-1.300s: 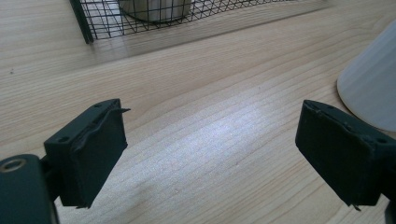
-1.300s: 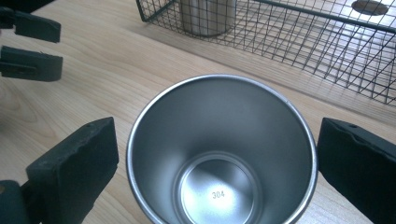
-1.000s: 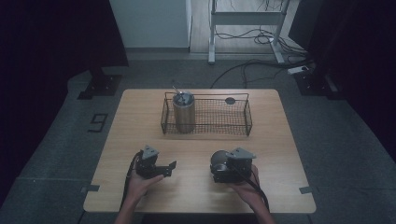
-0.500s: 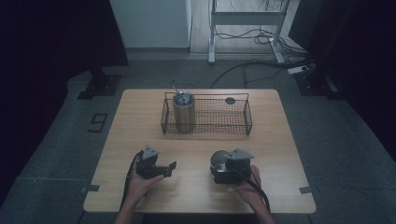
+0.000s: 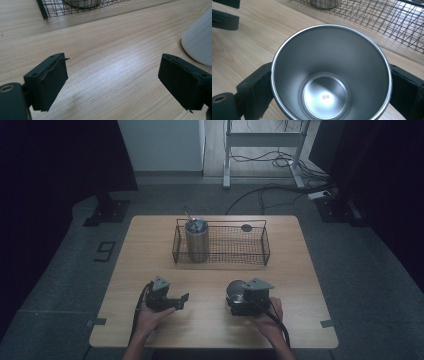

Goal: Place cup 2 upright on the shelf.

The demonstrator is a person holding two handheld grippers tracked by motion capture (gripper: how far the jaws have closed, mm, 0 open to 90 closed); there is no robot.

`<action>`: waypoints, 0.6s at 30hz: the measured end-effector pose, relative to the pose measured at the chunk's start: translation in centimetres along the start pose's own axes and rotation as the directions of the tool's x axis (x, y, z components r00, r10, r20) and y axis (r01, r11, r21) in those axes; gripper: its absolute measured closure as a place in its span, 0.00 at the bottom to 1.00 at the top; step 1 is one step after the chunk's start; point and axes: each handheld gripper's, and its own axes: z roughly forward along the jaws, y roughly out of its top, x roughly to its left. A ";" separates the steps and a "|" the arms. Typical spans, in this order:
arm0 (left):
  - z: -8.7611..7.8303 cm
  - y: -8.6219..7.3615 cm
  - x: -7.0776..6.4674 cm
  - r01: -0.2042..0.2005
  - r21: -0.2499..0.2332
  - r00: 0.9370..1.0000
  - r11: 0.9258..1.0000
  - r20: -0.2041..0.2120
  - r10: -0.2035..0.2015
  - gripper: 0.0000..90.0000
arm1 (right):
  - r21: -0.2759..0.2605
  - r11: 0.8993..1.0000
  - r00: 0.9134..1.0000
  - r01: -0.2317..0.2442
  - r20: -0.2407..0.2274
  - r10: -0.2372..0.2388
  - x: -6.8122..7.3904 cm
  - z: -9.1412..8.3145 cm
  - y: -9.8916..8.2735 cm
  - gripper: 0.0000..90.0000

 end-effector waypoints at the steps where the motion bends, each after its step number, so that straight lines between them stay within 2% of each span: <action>1: 0.0 0.0 0.0 0.002 -0.002 1.000 1.000 0.000 -0.002 0.10 | -0.006 1.000 1.000 -0.002 0.001 0.002 -0.1 -0.1 0.0 0.07; 8: 0.0 0.0 -0.2 0.005 -0.003 1.000 1.000 0.007 -0.005 0.10 | -0.035 0.999 1.000 -0.012 -0.005 0.012 -0.4 -1.1 0.4 0.07; 10: 0.1 0.1 -0.3 0.001 0.000 1.000 1.000 0.009 -0.001 0.10 | -0.049 0.998 0.999 -0.025 -0.035 0.023 -0.6 -1.6 0.6 0.07; 16: 0.0 0.1 -0.2 0.008 -0.004 1.000 1.000 0.008 -0.008 0.10 | -0.056 0.998 1.000 -0.020 -0.022 0.019 -0.7 -1.8 0.8 0.07; 18: 0.1 0.1 -0.2 0.006 -0.003 1.000 1.000 0.011 -0.006 0.10 | -0.073 0.997 1.000 -0.016 -0.005 0.016 -0.8 -1.9 0.8 0.07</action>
